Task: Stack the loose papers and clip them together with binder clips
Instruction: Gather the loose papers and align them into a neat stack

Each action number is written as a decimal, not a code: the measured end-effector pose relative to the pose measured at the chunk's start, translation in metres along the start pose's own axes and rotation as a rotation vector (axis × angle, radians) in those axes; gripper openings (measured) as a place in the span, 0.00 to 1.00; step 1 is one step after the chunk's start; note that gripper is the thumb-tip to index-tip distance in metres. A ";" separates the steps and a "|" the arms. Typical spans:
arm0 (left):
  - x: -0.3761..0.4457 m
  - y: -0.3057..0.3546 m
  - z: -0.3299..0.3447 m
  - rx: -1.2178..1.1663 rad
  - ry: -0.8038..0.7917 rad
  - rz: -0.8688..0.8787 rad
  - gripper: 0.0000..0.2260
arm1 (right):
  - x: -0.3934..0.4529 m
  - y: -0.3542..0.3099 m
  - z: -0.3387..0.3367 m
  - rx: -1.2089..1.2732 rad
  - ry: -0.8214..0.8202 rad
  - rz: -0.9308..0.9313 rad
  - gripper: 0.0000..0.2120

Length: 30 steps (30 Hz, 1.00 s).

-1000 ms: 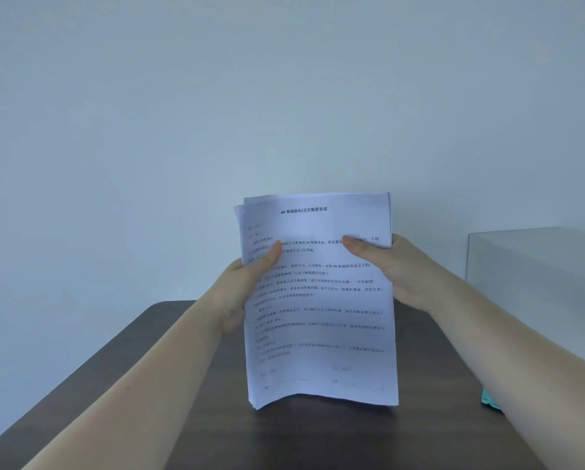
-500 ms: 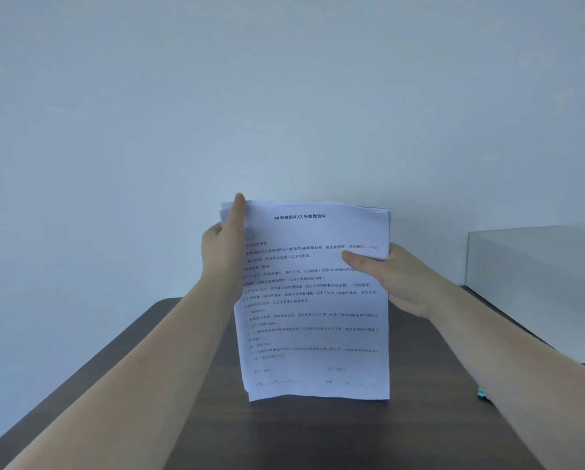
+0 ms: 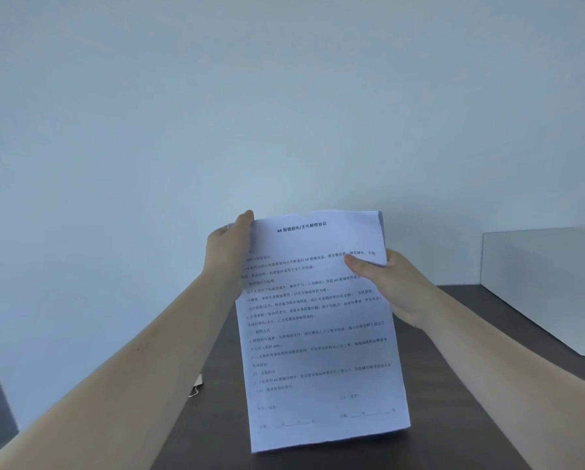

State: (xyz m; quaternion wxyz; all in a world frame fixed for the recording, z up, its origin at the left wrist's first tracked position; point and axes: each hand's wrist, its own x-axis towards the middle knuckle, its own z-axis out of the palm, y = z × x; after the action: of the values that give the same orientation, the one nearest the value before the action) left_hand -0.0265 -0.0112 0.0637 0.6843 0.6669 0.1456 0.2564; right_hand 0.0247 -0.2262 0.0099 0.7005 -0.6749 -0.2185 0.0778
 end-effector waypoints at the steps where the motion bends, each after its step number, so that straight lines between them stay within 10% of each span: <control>1: -0.002 -0.002 -0.005 0.005 -0.003 -0.007 0.12 | -0.004 0.002 0.003 0.012 -0.005 0.018 0.14; 9: -0.016 -0.009 -0.030 0.265 -0.012 0.024 0.24 | -0.025 0.005 0.016 -0.013 -0.033 0.160 0.12; 19: -0.043 -0.058 -0.057 0.264 -0.262 -0.163 0.15 | -0.041 0.036 0.011 0.000 0.014 0.281 0.18; 30: -0.056 -0.155 -0.066 0.285 -0.175 -0.357 0.16 | -0.069 0.100 0.027 -0.162 -0.049 0.538 0.14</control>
State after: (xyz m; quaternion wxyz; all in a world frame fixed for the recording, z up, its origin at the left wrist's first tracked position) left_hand -0.0842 0.0163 -0.1022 0.6276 0.7402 0.2362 0.0497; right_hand -0.0293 -0.2222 -0.1022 0.5929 -0.7604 -0.0540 0.2594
